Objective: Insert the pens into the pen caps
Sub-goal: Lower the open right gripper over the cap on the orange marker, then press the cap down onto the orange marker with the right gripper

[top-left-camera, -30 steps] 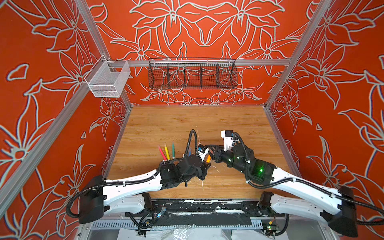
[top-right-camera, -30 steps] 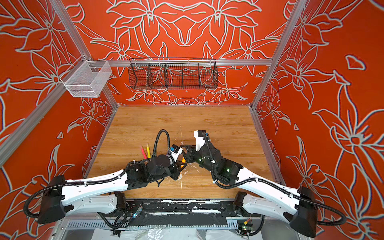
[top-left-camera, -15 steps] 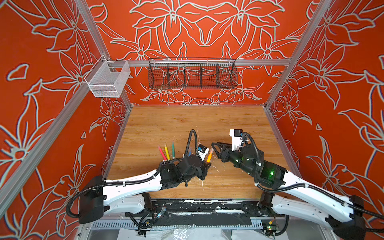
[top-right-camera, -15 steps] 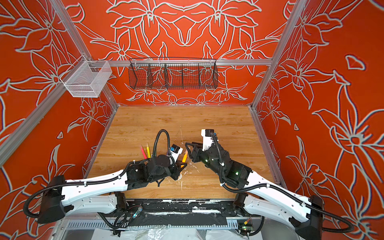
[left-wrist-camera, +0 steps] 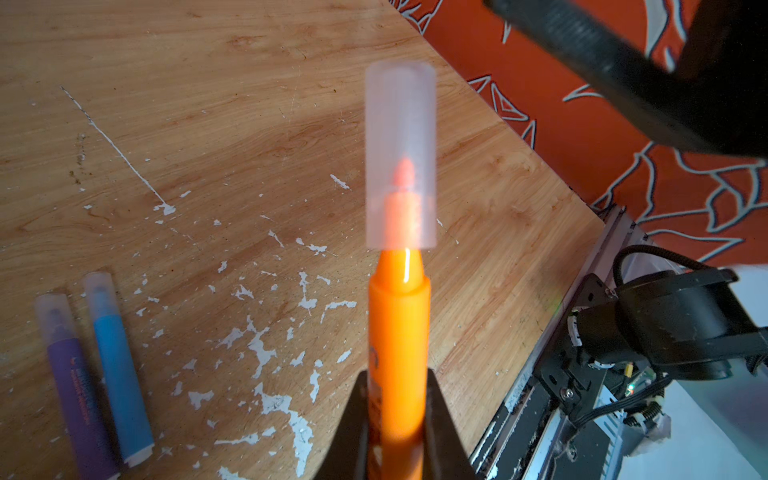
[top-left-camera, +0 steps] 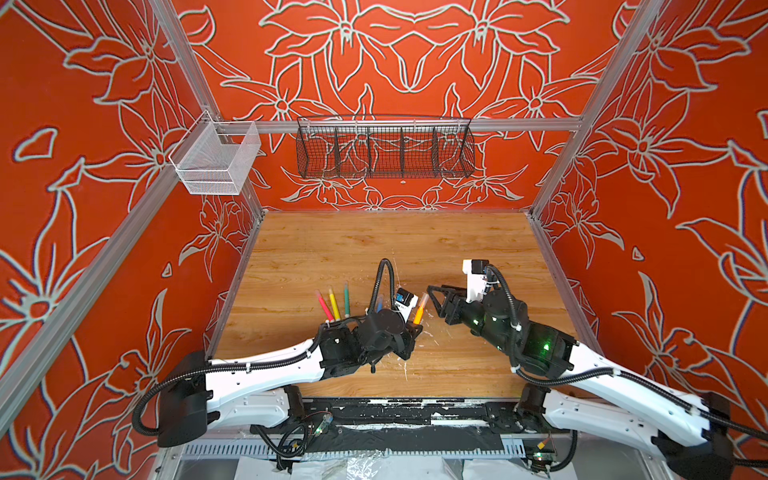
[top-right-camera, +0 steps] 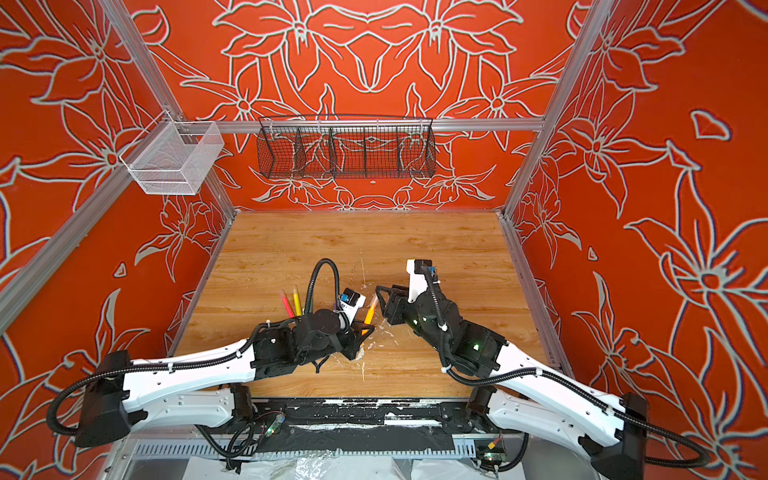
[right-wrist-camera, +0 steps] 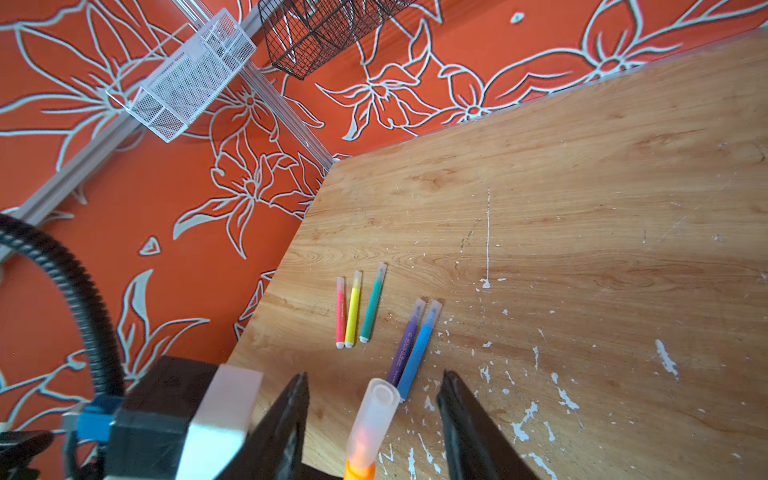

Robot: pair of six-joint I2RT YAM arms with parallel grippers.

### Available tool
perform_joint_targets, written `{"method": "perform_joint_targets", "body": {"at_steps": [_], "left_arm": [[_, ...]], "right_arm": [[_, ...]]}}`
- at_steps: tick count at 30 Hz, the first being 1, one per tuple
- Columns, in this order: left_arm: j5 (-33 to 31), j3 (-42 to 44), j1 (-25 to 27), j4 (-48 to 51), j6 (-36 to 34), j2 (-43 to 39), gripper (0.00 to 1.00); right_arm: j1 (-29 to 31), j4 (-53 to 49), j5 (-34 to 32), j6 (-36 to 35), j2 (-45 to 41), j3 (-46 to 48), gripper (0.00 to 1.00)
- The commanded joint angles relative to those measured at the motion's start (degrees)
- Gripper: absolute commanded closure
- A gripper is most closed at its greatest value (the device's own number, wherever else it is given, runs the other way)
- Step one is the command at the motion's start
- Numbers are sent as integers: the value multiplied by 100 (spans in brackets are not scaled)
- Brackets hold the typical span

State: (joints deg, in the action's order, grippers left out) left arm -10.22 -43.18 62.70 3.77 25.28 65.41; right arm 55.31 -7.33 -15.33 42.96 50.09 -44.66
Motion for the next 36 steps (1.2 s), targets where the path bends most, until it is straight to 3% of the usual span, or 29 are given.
{"method": "perform_joint_targets", "body": {"at_steps": [1,11,18,21,30,36], "left_arm": [[-33,-24,6,-122,-84,-89,100],[2,-15,8,-127,-80,-123,100],[2,-63,6,-82,-108,-103,100],[-7,-112,6,-20,-115,-64,100],[-77,-143,6,-91,-111,-44,100],[-162,23,6,-420,-146,-185,100]], "right_arm": [[-45,129,127,155,197,-168,45],[-73,856,532,480,657,-42,43],[-74,1037,925,508,936,-188,65],[-47,933,877,435,941,-222,70],[-9,777,646,402,853,-83,73],[-8,1217,701,802,767,282,77]]}}
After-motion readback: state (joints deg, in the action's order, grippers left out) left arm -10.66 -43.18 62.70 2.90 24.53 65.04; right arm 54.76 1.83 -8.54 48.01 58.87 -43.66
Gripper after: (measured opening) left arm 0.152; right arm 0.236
